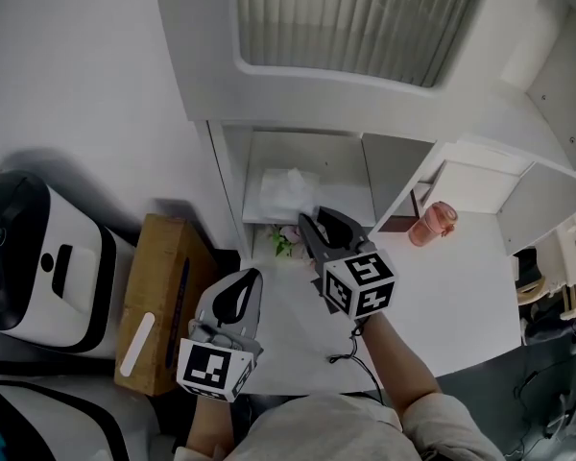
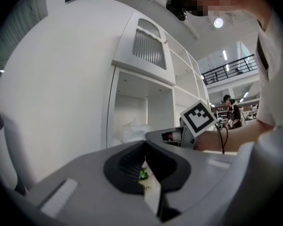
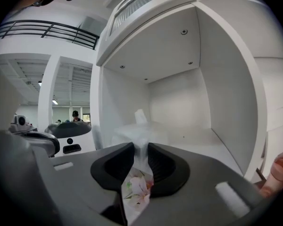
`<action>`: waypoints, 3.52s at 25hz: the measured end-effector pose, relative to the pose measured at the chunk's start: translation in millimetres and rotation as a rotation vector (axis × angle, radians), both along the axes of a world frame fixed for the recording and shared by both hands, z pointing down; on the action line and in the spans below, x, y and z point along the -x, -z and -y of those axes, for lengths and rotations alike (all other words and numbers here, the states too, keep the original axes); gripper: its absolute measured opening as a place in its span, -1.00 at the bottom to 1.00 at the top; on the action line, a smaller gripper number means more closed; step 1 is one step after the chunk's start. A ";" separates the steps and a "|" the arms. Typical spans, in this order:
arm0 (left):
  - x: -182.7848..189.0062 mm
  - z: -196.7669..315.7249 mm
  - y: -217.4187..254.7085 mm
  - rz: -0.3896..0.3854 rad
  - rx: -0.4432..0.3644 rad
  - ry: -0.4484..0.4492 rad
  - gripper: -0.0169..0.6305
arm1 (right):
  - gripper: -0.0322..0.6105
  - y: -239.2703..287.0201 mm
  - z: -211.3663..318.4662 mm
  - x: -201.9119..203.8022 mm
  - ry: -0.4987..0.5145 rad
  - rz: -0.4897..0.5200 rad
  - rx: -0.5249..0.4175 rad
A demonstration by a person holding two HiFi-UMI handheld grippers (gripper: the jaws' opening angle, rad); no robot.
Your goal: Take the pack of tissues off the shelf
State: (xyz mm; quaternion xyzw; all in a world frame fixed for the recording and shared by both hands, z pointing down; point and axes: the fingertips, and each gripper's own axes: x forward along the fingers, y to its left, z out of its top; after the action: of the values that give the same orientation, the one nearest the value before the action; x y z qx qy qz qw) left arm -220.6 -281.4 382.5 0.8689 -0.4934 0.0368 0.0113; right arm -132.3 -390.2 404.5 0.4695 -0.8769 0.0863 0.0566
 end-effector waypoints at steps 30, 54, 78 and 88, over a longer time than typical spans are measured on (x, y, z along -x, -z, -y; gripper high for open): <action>-71.6 -27.5 16.0 -0.034 -0.016 -0.044 -0.94 | -0.79 48.5 -87.2 -89.1 -0.013 0.076 -0.076; -182.2 -62.3 37.9 -0.055 -0.053 -0.155 -0.94 | -0.80 68.7 -172.2 -209.7 -0.106 0.064 -0.139; -207.6 -83.1 47.9 -0.051 -0.073 -0.139 -0.94 | -0.80 59.3 -201.2 -237.7 -0.091 0.120 -0.135; -208.3 -85.2 50.2 -0.055 -0.080 -0.136 -0.95 | -0.80 61.6 -203.7 -238.9 -0.089 0.122 -0.140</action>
State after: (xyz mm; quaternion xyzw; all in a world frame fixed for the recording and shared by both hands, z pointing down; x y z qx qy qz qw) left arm -12.3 -196.2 332.3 0.9010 -0.4337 -0.0059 -0.0123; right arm 106.6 -186.6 342.9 0.5048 -0.8608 0.0557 -0.0336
